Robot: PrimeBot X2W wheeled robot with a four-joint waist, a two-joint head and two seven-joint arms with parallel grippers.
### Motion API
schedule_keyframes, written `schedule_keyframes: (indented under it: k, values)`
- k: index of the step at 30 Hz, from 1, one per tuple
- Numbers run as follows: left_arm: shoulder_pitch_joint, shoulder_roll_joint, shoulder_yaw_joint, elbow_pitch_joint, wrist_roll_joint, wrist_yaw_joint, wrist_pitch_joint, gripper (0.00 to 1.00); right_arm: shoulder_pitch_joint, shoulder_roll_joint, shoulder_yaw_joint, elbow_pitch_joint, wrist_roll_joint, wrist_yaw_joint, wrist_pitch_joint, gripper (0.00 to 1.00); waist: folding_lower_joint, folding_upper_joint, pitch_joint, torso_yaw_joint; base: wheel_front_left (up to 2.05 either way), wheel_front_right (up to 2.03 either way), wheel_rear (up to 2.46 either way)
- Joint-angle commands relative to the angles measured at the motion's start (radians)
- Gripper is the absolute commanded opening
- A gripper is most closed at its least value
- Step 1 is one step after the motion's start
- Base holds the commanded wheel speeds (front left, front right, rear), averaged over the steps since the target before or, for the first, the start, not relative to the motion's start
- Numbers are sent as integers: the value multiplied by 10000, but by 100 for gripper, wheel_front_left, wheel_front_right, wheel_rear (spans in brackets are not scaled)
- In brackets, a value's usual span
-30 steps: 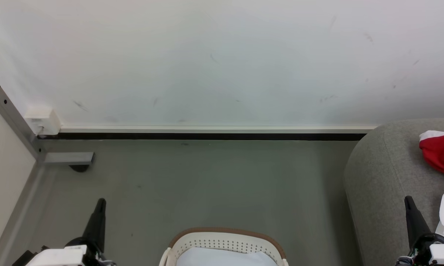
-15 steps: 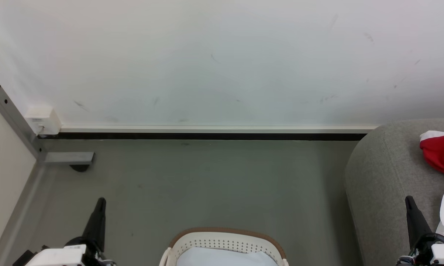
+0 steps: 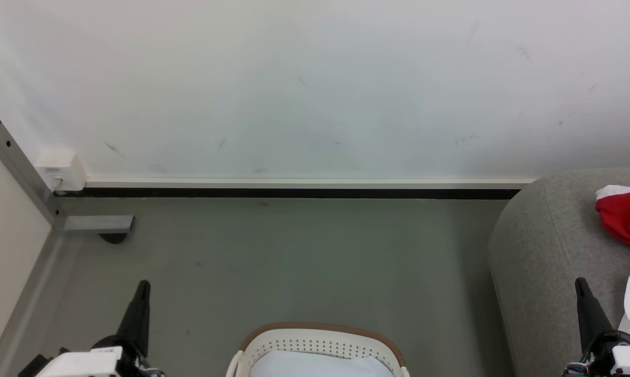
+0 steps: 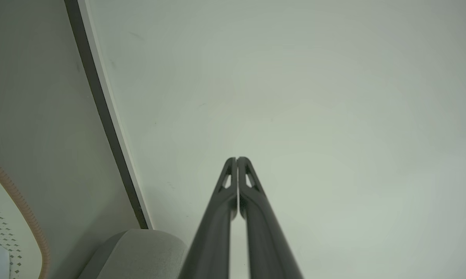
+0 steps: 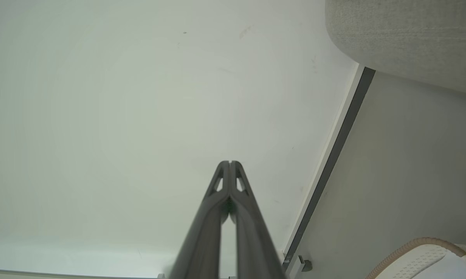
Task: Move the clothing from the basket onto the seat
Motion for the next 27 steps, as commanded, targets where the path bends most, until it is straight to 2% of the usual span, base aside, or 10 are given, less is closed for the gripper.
schedule_keyframes:
  k: [1, 27]
  values:
    - [-85, 18, 25, 5, -138, -40, 37, 0, -106, 1, -29, 23, -38, -17, -4, 0, 0, -1, 0, 0, 0, 0, 0]
    - [-83, 18, 23, 3, -140, -40, 36, 0, -113, 36, -81, 28, -89, -17, 56, 0, 0, -1, 0, 0, 0, 0, 0]
